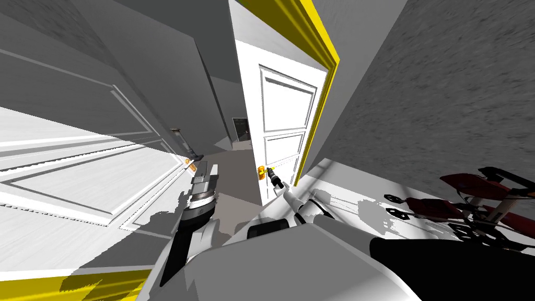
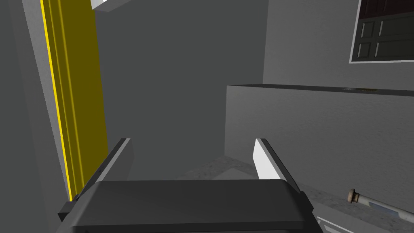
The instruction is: Push the door open
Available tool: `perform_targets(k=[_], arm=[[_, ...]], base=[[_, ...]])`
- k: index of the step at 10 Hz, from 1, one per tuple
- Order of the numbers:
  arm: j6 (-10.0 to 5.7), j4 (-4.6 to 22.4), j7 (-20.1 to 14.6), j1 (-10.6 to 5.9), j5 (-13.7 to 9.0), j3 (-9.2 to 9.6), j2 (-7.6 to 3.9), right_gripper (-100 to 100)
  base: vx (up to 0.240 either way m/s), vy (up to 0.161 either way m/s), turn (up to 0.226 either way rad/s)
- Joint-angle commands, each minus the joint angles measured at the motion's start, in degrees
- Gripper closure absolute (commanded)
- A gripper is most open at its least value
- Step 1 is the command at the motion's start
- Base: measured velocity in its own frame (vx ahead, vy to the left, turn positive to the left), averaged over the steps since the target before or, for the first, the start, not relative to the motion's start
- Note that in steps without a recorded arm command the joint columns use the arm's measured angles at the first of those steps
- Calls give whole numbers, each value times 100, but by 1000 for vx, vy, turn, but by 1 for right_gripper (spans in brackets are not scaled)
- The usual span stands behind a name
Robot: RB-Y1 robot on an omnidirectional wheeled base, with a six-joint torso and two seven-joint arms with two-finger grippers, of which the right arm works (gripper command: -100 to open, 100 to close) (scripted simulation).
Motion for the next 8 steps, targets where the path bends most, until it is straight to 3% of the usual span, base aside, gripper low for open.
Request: perform_targets(k=[1, 5, 8], arm=[[11, -68, 50, -5, -30, -130, -109, 100], [13, -57, 114, 3, -83, -318, -219, 100], [15, -42, 200, 14, -153, -567, -316, 100]], base=[[153, 128, -37], [139, 151, -60], [136, 154, -80]])
